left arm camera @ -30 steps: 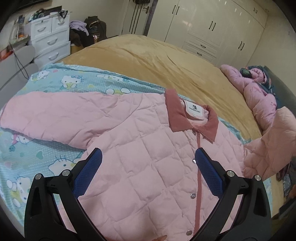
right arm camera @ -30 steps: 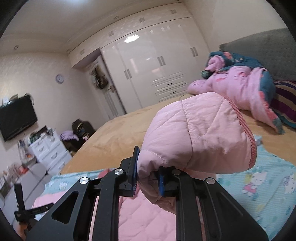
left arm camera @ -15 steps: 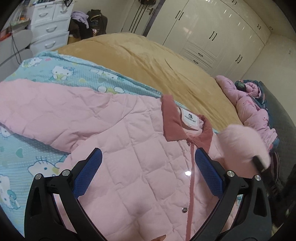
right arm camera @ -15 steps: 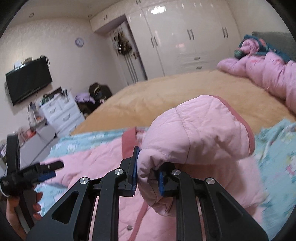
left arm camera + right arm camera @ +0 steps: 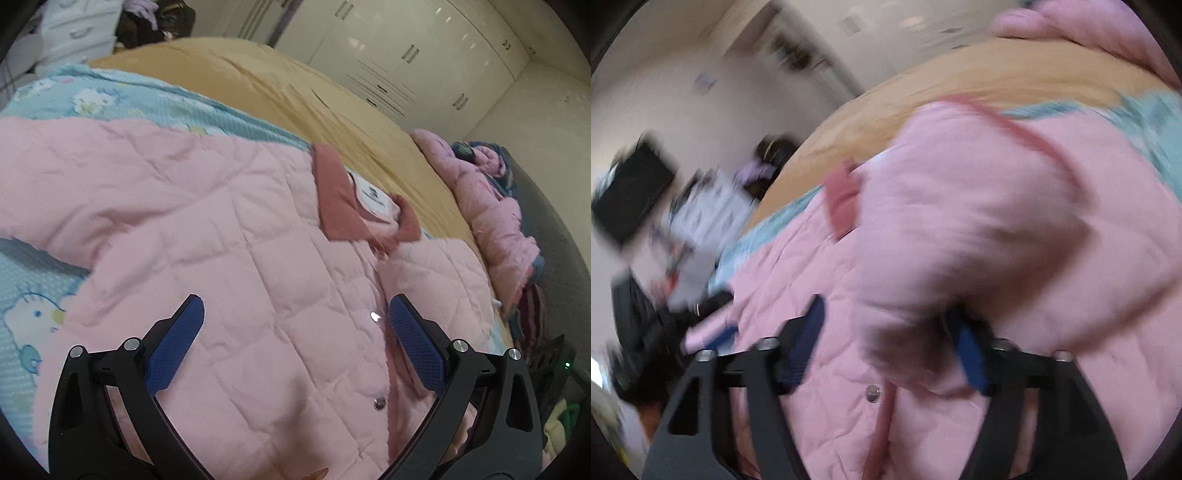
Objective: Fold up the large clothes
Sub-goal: 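Lift the sleeve with the right gripper, fold it across the coat front, release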
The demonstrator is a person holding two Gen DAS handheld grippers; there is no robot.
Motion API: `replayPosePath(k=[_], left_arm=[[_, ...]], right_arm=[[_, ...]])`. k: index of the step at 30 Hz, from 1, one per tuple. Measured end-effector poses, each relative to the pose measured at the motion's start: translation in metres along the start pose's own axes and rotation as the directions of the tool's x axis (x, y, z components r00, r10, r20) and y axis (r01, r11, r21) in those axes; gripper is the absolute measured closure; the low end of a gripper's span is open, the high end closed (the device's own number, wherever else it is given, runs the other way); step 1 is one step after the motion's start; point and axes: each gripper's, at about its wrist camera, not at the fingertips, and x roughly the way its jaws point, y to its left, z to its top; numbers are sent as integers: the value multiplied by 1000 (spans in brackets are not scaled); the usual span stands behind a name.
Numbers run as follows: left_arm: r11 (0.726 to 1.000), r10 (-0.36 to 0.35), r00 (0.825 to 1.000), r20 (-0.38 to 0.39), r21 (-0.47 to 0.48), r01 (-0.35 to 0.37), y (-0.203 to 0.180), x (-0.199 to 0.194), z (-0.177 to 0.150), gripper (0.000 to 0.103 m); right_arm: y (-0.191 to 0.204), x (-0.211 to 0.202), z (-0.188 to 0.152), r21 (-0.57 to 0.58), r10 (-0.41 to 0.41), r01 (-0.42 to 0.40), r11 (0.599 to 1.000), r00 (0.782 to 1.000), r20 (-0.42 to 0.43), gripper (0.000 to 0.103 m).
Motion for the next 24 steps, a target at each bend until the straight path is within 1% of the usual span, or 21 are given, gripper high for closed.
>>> replayPosePath(k=[1,2,3,4,5,7,9,11,12,13,15,16,18,20,21,22,24], left_arm=[[1000,-26,1000,-1,-6,26,2,0,0,9],[999,-48,999,-3,-12,48,3,1,0,9],[997,-70,998,-5,-21,70,6,1,1,9],[996,-81,997,-5,-29,81,8,0,2,9],[995,-98,995,-1,-36,98,10,-2,4,9],[987,-146,989,14,-64,147,16,-8,8,9],[973,-196,980,42,-114,199,26,-15,12,9],[964,-209,975,71,-151,218,34,-21,15,9],[963,-206,975,82,-162,217,39,-24,17,9],[962,-204,975,87,-167,216,42,-25,18,9],[956,-218,971,97,-180,233,48,-27,19,9],[950,-231,968,99,-193,247,50,-27,20,9],[927,-279,954,106,-228,296,55,-26,21,9],[915,-306,946,110,-240,324,56,-26,21,9],[914,-309,945,110,-241,327,57,-26,21,9],[913,-311,944,109,-241,328,56,-25,21,9],[901,-338,936,103,-252,353,57,-24,20,9]], right_arm=[[-8,-5,1,59,10,-12,998,1000,30,33],[-12,-7,3,91,19,-24,996,999,50,34],[-12,-6,7,95,34,-39,995,998,50,59],[-9,-6,11,82,39,-42,996,998,42,75],[-2,-10,14,52,33,-36,998,998,56,76],[26,-18,15,-72,27,-20,997,995,95,77],[57,-16,10,-208,17,4,978,995,98,78],[78,-10,1,-301,25,-2,954,997,74,78],[85,-7,-5,-343,15,9,939,998,67,78],[100,-1,-16,-418,-7,31,908,998,60,78],[112,7,-31,-494,-26,34,869,999,24,78],[114,12,-36,-519,-38,39,854,999,13,78],[122,21,-48,-571,-49,32,821,999,-16,78],[126,29,-60,-606,-69,27,795,997,-46,77],[129,34,-64,-619,-79,23,785,995,-64,77],[133,39,-71,-644,-102,35,764,993,-67,77],[140,46,-84,-694,-135,45,719,988,-75,75]])
